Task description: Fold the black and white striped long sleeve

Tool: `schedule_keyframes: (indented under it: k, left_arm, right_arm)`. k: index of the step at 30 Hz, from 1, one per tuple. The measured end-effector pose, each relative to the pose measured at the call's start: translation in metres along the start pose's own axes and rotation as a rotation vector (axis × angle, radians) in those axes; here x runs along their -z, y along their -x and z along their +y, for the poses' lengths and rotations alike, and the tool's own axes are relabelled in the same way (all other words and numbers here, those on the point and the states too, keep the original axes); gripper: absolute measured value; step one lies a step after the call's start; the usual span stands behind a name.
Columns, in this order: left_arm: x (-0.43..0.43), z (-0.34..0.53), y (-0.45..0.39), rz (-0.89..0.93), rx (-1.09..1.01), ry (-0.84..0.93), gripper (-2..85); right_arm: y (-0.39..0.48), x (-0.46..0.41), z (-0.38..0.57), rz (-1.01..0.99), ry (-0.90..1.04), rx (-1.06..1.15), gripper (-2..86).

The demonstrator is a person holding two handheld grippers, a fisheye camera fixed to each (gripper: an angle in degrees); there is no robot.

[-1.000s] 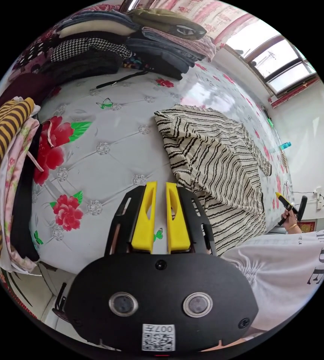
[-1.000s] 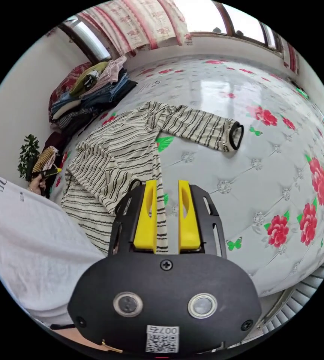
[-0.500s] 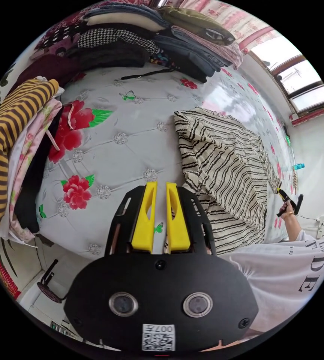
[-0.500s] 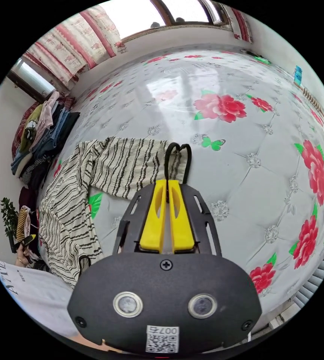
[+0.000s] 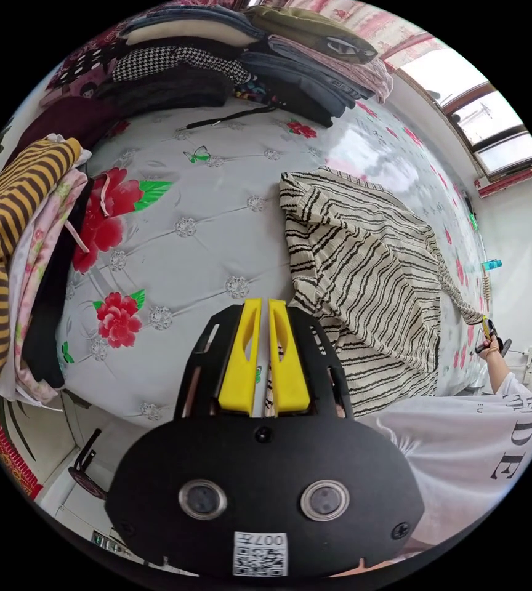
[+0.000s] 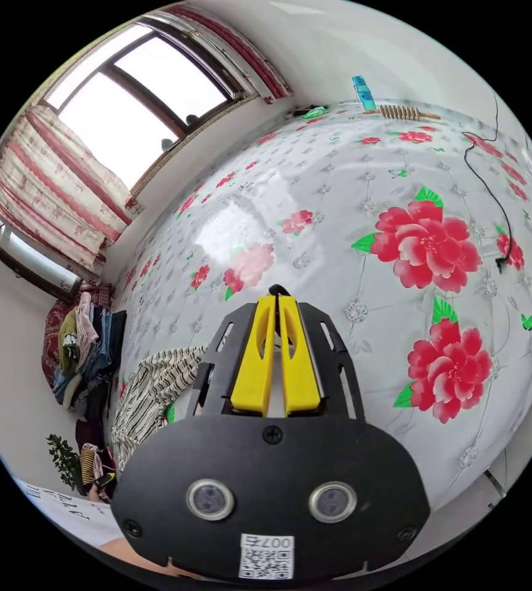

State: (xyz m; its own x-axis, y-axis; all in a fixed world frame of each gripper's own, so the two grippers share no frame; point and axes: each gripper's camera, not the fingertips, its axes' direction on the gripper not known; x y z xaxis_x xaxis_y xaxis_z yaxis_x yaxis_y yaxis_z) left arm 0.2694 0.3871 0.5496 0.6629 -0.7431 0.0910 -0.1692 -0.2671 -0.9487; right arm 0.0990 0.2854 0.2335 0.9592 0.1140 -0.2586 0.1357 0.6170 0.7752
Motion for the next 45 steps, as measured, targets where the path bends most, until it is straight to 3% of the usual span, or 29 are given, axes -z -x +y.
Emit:
schedule_keyframes:
  k: [5,11,16,21,26,33,41,45]
  left_arm:
    - [0.029,0.013,-0.007,-0.008,-0.043,-0.046,0.6]
    - [0.057,0.025,-0.040,0.082,-0.139,-0.135,3.5]
    - [0.076,0.031,-0.099,0.164,-0.334,-0.209,5.0]
    - [0.059,0.058,-0.139,0.123,-0.471,-0.178,6.3]
    - [0.046,0.101,-0.099,0.037,-0.380,-0.114,6.2]
    - [0.059,0.129,-0.029,0.105,-0.251,-0.114,7.1]
    - [-0.002,0.091,-0.153,0.169,-0.633,-0.012,13.5]
    - [-0.052,0.066,-0.184,0.143,-0.683,0.116,11.1]
  right_arm:
    - [0.074,0.008,-0.030,-0.122,-0.085,0.144,-0.2]
    - [0.308,0.056,-0.051,-0.506,-0.144,0.733,-0.2]
    - [0.560,0.085,0.049,-0.866,0.056,1.347,-0.1]
    - [0.693,0.048,0.202,-1.060,0.253,1.575,1.3]
    - [0.711,-0.034,0.325,-0.961,0.447,1.444,3.1]
    - [0.624,-0.083,0.375,-0.537,0.577,1.191,4.1]
    - [0.628,-0.111,0.312,-0.255,0.428,1.082,4.4]
    - [0.656,-0.147,0.287,-0.117,0.407,1.139,4.5]
